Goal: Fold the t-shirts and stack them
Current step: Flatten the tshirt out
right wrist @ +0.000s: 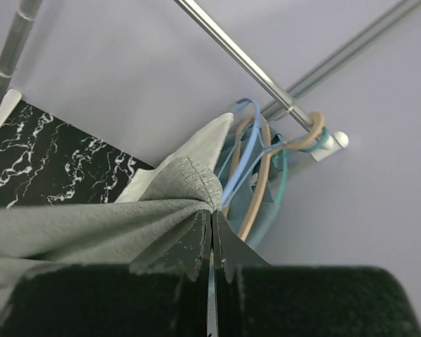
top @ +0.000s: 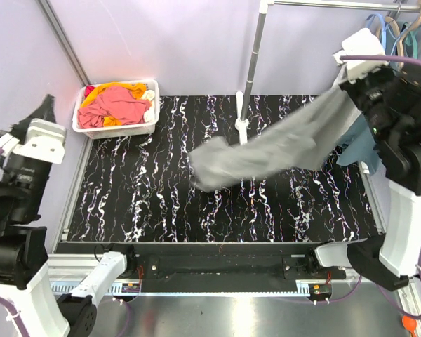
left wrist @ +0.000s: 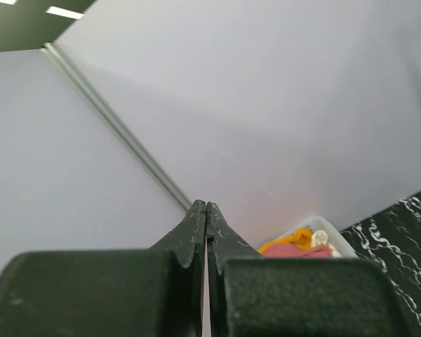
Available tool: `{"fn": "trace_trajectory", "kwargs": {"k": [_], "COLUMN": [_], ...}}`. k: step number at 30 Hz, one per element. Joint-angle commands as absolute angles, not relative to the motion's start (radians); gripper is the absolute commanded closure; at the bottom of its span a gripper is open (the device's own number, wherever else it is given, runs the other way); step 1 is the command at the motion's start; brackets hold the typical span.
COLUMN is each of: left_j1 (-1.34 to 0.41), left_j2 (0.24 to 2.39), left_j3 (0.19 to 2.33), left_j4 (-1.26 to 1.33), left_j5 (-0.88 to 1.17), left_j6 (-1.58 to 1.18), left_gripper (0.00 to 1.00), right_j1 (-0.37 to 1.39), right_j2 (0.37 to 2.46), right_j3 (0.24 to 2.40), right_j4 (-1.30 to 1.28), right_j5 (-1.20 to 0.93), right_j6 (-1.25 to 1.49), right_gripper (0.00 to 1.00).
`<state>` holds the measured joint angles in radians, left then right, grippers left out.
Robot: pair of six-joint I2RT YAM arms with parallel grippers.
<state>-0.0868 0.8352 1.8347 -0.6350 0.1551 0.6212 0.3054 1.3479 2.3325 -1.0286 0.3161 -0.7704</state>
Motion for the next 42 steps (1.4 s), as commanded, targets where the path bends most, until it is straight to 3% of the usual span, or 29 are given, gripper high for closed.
{"fn": "trace_trajectory", "kwargs": {"k": [1, 10, 14, 17, 20, 24, 26, 32, 35, 39, 40, 42], "left_j1": [-0.083, -0.116, -0.291, -0.322, -0.324, -0.324, -0.325, -0.351, -0.383, -0.417, -0.429, -0.44], "left_j2": [0.923, 1.014, 1.065, 1.08, 1.085, 1.085, 1.085, 1.112, 1.124, 1.153, 1.172, 1.195], "left_j3": [1.841, 1.626, 1.501, 1.412, 1.338, 1.275, 1.247, 1.204, 1.169, 1.151, 1.146, 1.14], "left_j4": [-0.635, -0.615, -0.6, -0.537, -0.463, -0.393, -0.373, -0.364, -0.361, -0.367, -0.367, -0.367], "left_j5": [0.069, 0.345, 0.211, 0.147, 0.101, 0.061, 0.061, 0.103, 0.138, 0.17, 0.172, 0.184], "left_j6": [0.65, 0.476, 0.483, 0.468, 0.453, 0.439, 0.427, 0.399, 0.41, 0.437, 0.452, 0.474], "left_gripper": [1.0, 0.96, 1.0, 1.0, 1.0, 1.0, 1.0, 1.0, 1.0, 0.84, 0.72, 0.59], "right_j1": [0.302, 0.302, 0.337, 0.406, 0.458, 0.535, 0.57, 0.583, 0.583, 0.581, 0.581, 0.583], "right_j2": [1.354, 1.333, 1.399, 1.454, 1.557, 1.784, 1.854, 1.631, 1.603, 1.546, 1.534, 1.488], "right_j3": [2.353, 2.071, 2.052, 2.095, 2.267, 2.844, 2.953, 2.547, 2.453, 2.332, 2.297, 2.176], "right_j4": [-1.038, -0.956, -0.982, -1.005, -1.054, -1.236, -1.226, -0.766, -0.755, -0.749, -0.747, -0.745], "right_j5": [0.413, 0.348, 0.293, 0.259, 0.157, 0.124, 0.2, 0.291, 0.336, 0.371, 0.379, 0.388], "right_j6": [-0.812, -0.773, -0.713, -0.675, -0.611, -0.572, -0.621, -0.742, -0.752, -0.764, -0.764, -0.767], "right_gripper": [1.0, 1.0, 1.0, 1.0, 1.0, 1.0, 1.0, 1.0, 1.0, 1.0, 1.0, 1.0]}}
